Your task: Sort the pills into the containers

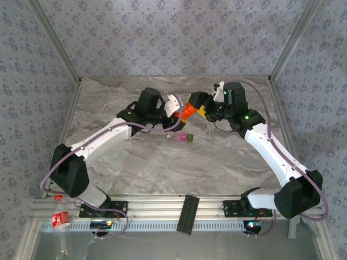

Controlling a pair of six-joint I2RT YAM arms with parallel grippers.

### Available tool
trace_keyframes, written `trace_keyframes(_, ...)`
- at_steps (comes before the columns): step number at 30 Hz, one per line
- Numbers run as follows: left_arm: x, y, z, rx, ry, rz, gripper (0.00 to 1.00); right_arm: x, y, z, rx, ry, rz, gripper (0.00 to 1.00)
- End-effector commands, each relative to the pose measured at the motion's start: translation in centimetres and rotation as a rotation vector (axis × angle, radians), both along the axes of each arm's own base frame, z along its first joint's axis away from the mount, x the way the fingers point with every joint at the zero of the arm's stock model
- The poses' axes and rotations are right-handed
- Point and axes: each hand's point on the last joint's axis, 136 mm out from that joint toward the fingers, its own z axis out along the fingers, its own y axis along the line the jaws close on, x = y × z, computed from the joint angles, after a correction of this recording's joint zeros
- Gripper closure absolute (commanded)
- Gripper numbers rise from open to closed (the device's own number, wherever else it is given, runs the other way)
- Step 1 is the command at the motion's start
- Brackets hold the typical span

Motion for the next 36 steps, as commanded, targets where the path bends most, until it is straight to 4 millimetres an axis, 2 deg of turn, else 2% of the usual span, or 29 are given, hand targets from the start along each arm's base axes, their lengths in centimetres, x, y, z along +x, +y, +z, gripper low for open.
trace_keyframes(1,0.3,-0.5,2.1,-0.038,-0.051,-0.019,1.00,0.3,0.6,0.9,0.004,-0.005,-0.005,0.18)
trace_keyframes(8,0.3,-0.6,2.3,-0.045,-0.052,-0.019,1.00,0.2,1.4,0.4,0.003,0.008,0.014,0.27)
trace_keyframes(14,0.4,-0.7,2.5,-0.048,-0.056,-0.020,1.00,-0.1,1.5,0.0,-0.001,0.014,0.029,0.50)
trace_keyframes(19,0.3,-0.6,2.7,-0.053,-0.059,-0.023,1.00,-0.3,1.3,-0.4,-0.006,0.003,0.052,0.65)
trace_keyframes(20,0.2,-0.6,2.7,-0.054,-0.056,-0.026,1.00,0.1,1.0,0.3,0.006,-0.029,0.051,0.67)
trace_keyframes(21,0.1,-0.6,2.7,-0.054,-0.053,-0.030,1.00,0.3,0.5,-0.8,-0.002,-0.031,0.048,0.68)
trace_keyframes(25,-0.4,-0.6,2.7,-0.062,-0.044,-0.045,1.00,2.0,-0.9,1.0,0.031,-0.282,0.129,0.69)
trace_keyframes(28,-0.7,-0.4,2.8,-0.066,-0.035,-0.052,1.00,1.5,-1.1,1.8,0.071,-0.435,0.283,0.66)
trace_keyframes(32,-1.1,-0.4,2.8,-0.072,-0.027,-0.059,1.00,1.1,-1.1,0.9,0.081,-0.469,0.390,0.67)
trace_keyframes(36,-1.3,-0.3,2.7,-0.071,-0.021,-0.064,1.00,1.1,-1.1,0.3,0.080,-0.456,0.389,0.71)
